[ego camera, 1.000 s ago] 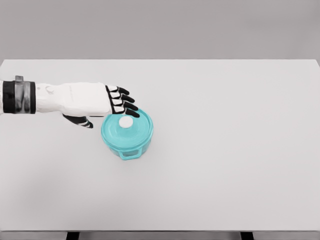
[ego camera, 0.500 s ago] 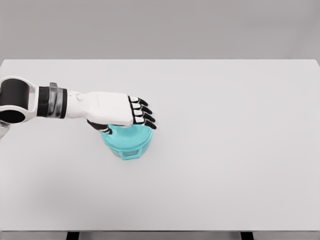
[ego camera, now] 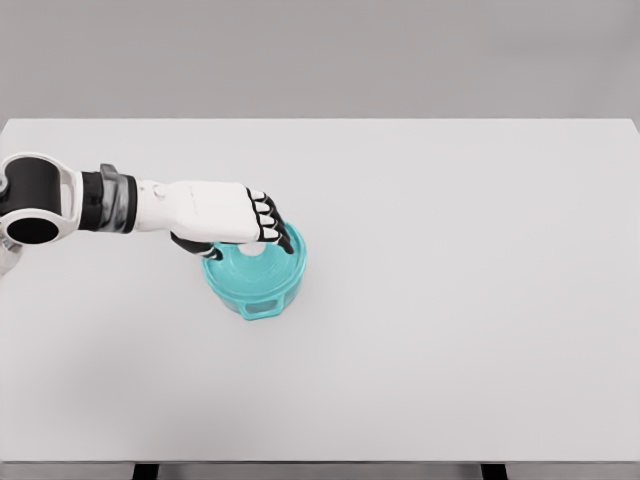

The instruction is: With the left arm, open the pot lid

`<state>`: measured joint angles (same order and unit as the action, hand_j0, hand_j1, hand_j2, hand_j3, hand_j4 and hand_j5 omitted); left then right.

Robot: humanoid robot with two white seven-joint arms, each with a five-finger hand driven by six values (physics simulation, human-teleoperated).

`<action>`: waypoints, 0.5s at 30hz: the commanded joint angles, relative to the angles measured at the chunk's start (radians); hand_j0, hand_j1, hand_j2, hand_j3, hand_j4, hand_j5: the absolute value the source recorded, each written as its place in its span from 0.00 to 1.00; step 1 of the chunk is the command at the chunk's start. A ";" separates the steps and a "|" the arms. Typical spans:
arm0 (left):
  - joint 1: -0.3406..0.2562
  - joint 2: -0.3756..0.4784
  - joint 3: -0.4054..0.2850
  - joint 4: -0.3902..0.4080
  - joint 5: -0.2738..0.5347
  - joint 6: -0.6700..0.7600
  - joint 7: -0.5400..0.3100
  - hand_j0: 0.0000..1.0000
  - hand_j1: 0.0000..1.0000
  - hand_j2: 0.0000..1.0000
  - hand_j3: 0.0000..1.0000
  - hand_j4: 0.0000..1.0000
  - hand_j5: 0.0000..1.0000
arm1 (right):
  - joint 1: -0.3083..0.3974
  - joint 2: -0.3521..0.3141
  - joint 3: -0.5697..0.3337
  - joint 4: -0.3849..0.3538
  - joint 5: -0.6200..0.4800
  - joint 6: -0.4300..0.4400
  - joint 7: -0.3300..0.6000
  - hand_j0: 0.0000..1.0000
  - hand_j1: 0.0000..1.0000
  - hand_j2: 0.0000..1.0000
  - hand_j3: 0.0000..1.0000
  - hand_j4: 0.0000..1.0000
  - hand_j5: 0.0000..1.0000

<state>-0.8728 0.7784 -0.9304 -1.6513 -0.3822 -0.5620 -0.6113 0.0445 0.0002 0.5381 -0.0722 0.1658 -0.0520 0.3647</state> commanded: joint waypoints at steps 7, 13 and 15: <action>-0.003 -0.014 -0.019 0.027 -0.014 0.008 0.000 0.82 0.82 0.82 0.82 0.82 0.82 | 0.000 0.000 0.000 0.000 0.000 0.000 0.000 1.00 1.00 1.00 1.00 1.00 1.00; -0.003 -0.024 -0.025 0.048 -0.033 0.008 0.000 0.80 0.80 0.80 0.80 0.80 0.80 | 0.000 0.000 0.000 0.000 0.000 0.000 0.000 1.00 1.00 1.00 1.00 1.00 1.00; -0.003 -0.025 -0.025 0.048 -0.033 0.008 0.000 0.76 0.76 0.76 0.76 0.76 0.76 | 0.000 0.000 0.000 0.000 0.000 0.000 0.000 1.00 1.00 1.00 1.00 1.00 1.00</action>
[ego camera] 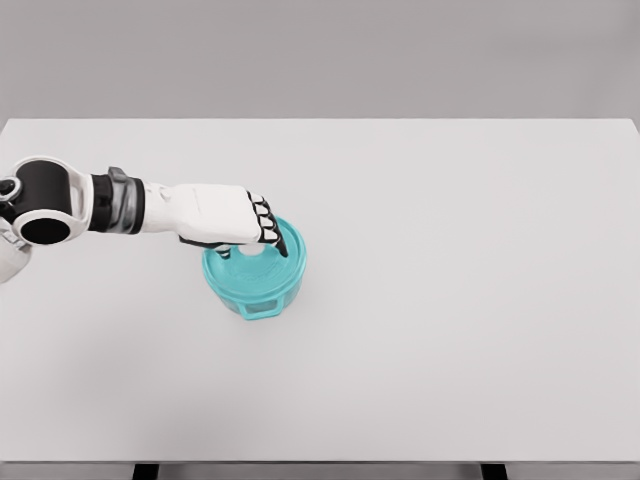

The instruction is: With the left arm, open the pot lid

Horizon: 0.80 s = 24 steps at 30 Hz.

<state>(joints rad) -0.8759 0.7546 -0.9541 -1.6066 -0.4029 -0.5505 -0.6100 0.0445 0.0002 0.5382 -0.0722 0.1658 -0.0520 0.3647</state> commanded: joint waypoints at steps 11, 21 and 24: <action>-0.012 0.000 -0.002 0.001 -0.011 -0.016 -0.001 0.43 0.43 0.43 0.43 0.43 0.43 | 0.000 0.000 0.000 0.000 0.000 0.000 0.000 1.00 1.00 1.00 1.00 1.00 1.00; -0.077 0.202 0.006 -0.009 -0.010 -0.035 -0.001 0.37 0.37 0.37 0.37 0.37 0.37 | 0.000 0.000 0.000 0.000 0.000 0.000 0.000 1.00 1.00 1.00 1.00 1.00 1.00; -0.074 0.299 0.009 0.001 -0.016 -0.031 -0.001 0.37 0.37 0.37 0.37 0.37 0.37 | 0.000 0.000 0.000 0.000 0.000 0.000 0.000 1.00 1.00 1.00 1.00 1.00 1.00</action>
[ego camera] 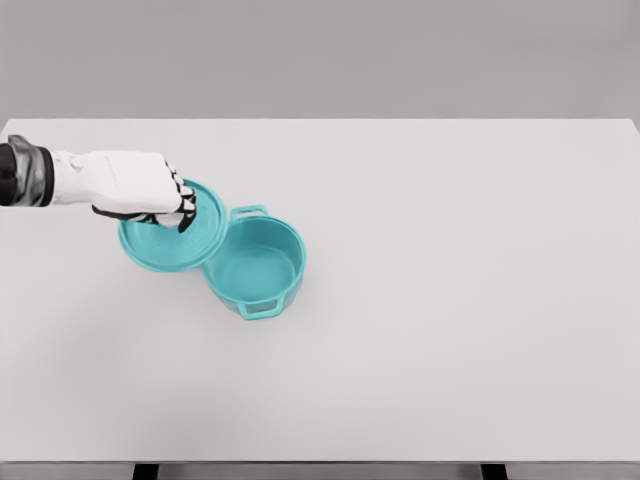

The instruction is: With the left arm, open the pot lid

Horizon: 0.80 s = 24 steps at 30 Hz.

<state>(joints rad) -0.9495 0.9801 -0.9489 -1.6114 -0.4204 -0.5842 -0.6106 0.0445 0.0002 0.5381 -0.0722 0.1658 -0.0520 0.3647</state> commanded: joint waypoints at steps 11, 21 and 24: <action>0.023 0.080 -0.004 0.133 -0.049 0.012 0.000 1.00 1.00 1.00 1.00 1.00 1.00 | 0.000 0.000 0.000 0.000 0.000 0.000 0.000 1.00 1.00 1.00 1.00 1.00 1.00; 0.023 0.049 -0.005 0.199 -0.041 0.011 0.000 1.00 1.00 1.00 1.00 1.00 1.00 | 0.000 0.000 0.000 0.000 0.000 0.000 0.000 1.00 1.00 1.00 1.00 1.00 1.00; 0.048 0.051 -0.005 0.272 0.040 0.001 0.000 1.00 1.00 1.00 1.00 1.00 1.00 | 0.000 0.000 0.000 0.000 0.000 0.000 0.000 1.00 1.00 1.00 1.00 1.00 1.00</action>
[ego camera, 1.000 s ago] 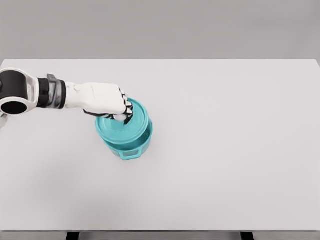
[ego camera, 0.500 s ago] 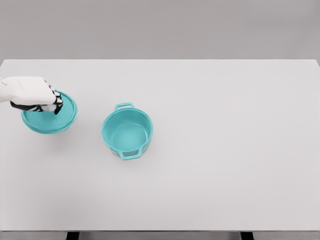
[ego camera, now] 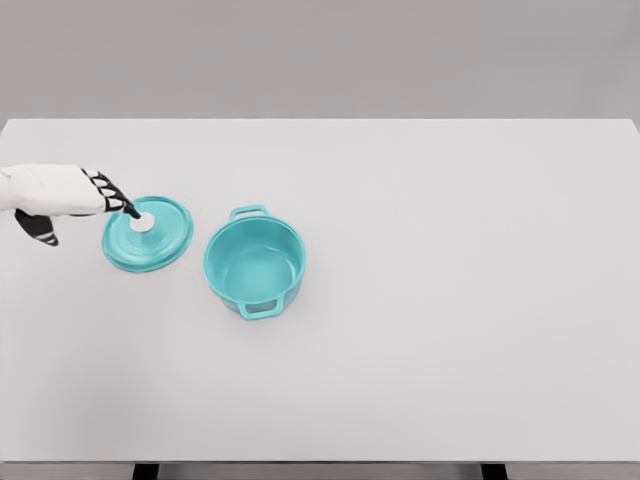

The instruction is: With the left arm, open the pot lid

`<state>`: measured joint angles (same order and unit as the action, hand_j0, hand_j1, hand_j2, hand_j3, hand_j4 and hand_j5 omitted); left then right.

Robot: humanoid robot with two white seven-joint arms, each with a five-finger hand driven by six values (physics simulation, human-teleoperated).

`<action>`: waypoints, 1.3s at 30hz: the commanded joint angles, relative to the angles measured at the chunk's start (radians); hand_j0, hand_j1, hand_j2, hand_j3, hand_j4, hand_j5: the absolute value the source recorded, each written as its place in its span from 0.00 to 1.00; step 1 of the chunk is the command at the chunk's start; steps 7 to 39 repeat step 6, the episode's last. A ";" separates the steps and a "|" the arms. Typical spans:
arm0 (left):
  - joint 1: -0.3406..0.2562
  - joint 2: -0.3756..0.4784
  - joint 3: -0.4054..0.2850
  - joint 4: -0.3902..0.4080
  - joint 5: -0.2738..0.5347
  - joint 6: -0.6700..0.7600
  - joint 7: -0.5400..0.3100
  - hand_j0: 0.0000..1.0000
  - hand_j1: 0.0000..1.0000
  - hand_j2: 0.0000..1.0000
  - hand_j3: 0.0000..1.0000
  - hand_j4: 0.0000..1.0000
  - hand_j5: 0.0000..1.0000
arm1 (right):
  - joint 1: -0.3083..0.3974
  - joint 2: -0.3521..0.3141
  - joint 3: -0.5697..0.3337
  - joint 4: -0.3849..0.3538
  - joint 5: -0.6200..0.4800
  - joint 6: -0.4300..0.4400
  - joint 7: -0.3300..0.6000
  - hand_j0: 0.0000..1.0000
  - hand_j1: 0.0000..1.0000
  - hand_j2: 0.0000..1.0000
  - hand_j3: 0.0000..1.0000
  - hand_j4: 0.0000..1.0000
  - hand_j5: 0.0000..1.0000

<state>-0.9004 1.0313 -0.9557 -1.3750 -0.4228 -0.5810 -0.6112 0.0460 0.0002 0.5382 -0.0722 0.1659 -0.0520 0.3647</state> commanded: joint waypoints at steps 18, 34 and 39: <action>0.000 -0.037 0.015 0.315 0.226 0.007 0.000 1.00 1.00 1.00 1.00 1.00 1.00 | -0.002 0.000 0.000 0.000 0.000 0.000 0.000 1.00 1.00 1.00 1.00 1.00 1.00; 0.000 -0.037 0.015 0.315 0.226 0.007 0.000 1.00 1.00 1.00 1.00 1.00 1.00 | -0.002 0.000 0.000 0.000 0.000 0.000 0.000 1.00 1.00 1.00 1.00 1.00 1.00; 0.000 -0.037 0.015 0.315 0.226 0.007 0.000 1.00 1.00 1.00 1.00 1.00 1.00 | -0.002 0.000 0.000 0.000 0.000 0.000 0.000 1.00 1.00 1.00 1.00 1.00 1.00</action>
